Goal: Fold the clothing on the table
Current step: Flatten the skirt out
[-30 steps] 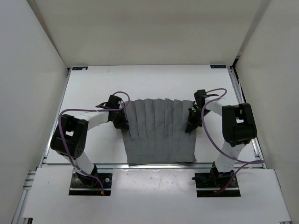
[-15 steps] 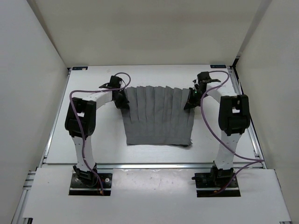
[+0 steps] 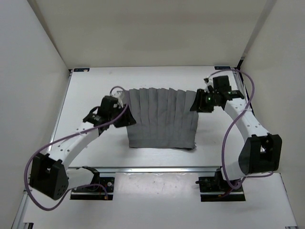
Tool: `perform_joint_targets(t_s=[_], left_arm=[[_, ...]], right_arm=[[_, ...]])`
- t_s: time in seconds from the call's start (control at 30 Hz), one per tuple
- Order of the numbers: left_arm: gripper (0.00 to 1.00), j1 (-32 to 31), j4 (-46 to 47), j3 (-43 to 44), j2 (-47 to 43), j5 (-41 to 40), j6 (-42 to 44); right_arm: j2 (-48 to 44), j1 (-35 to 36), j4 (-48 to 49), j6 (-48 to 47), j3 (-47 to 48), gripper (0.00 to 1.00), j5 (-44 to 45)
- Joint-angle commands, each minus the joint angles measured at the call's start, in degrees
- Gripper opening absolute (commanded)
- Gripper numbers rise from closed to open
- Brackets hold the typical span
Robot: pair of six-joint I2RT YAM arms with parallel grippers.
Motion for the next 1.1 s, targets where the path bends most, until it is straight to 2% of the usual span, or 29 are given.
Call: perform_joint_targets(t_s=[0.0, 0.03, 0.07, 0.1, 0.13, 0.17, 0.3, 0.57, 0.7, 0.83, 1.0, 1.07], left_arm=[[0.57, -1.2, -4.6, -8.5, -4.3, -1.9, -2.9], [0.57, -1.1, -5.7, -9.9, -6.6, -1.5, -2.7], [0.59, -0.9, -6.2, -12.0, -8.5, -0.4, -2.8], [0.6, -0.6, -6.7, -14.2, -10.0, -0.4, -2.7], [0.6, 0.1, -6.9, -15.3, -11.4, -0.1, -2.7], [0.61, 1.0, -6.0, -17.4, -12.7, 0.8, -2.7], [0.68, 3.2, -1.2, -22.6, -13.9, 4.2, -3.9], [0.66, -0.2, 8.9, -27.5, -8.3, 5.7, -10.5], [0.58, -1.3, 11.0, -28.0, -7.0, 4.5, -11.9], [0.45, -1.6, 13.1, -27.8, -5.0, 3.8, -12.1], [0.41, -3.2, 14.2, -26.5, -1.4, 2.5, -12.9], [0.31, -3.8, 14.4, -25.7, -0.4, 2.4, -12.9]], right_arm=[[-2.4, 0.3, -5.0, 0.2, -7.9, 0.52, 1.7], [-3.9, 0.0, -5.5, 1.1, -10.5, 0.53, 1.0], [-5.9, -0.2, -5.5, 1.3, -12.8, 0.58, 0.7], [-6.9, -0.5, -5.5, 2.0, -14.1, 0.58, 0.3], [-8.4, -0.9, -5.1, 2.3, -15.9, 0.64, -0.1], [-9.7, -1.4, -5.2, 2.8, -16.9, 0.65, -0.2], [-10.6, -2.4, -5.9, 3.0, -21.2, 0.66, -1.2], [-11.8, -2.3, -4.5, 4.1, -24.6, 0.66, 0.1], [-12.9, -2.6, -4.8, 4.6, -25.6, 0.65, 0.2], [-14.2, -3.8, -4.3, 4.0, -26.4, 0.65, -0.2], [-15.0, -2.6, -3.1, 4.9, -28.0, 0.65, -1.0], [-15.2, -2.2, -1.6, 6.3, -29.6, 0.65, -1.3]])
